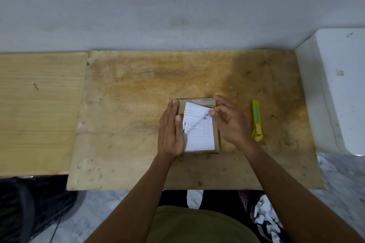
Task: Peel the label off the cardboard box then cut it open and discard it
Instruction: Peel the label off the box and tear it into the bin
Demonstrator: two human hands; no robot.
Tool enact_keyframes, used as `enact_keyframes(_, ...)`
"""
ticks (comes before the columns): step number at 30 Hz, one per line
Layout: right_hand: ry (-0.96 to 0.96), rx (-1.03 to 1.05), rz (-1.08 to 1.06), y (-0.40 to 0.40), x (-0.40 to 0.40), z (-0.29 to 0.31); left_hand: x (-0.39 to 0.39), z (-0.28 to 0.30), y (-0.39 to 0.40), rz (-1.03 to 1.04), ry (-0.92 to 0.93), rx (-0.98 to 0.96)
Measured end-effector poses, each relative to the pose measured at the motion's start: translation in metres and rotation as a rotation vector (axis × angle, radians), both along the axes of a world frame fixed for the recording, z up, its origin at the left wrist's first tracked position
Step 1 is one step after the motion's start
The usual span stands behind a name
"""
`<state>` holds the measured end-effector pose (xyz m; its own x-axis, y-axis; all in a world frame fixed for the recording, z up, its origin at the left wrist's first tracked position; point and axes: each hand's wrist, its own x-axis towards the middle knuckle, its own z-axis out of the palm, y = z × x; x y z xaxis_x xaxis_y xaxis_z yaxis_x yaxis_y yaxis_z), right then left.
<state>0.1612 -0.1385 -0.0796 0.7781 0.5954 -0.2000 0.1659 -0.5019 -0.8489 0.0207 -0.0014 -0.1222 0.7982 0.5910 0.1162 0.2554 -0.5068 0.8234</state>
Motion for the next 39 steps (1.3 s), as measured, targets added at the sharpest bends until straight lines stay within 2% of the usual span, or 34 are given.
enact_keyframes(5,0.107,-0.002,-0.03,-0.004,0.001,-0.007,-0.001,-0.001,0.001,0.018,-0.008,-0.052)
enact_keyframes(11,0.241,0.097,0.002,-0.013,0.005,-0.011,0.0,0.001,0.001,0.027,0.005,-0.111)
enact_keyframes(17,0.542,0.315,-0.045,-0.018,0.006,-0.009,0.0,0.004,0.002,0.041,0.007,-0.166)
enact_keyframes(23,0.698,0.388,-0.183,-0.023,0.003,-0.015,0.002,0.005,0.0,0.049,0.011,-0.172)
enact_keyframes(30,0.768,0.473,-0.472,-0.019,-0.019,-0.017,0.001,0.003,0.0,0.041,-0.015,-0.162)
enact_keyframes(37,0.866,0.543,-0.551,-0.017,-0.021,-0.013,0.001,0.006,-0.003,0.029,-0.022,-0.137)
enact_keyframes(39,0.919,0.606,-0.651,-0.02,-0.016,-0.011,-0.001,0.01,-0.003,0.04,-0.011,-0.127)
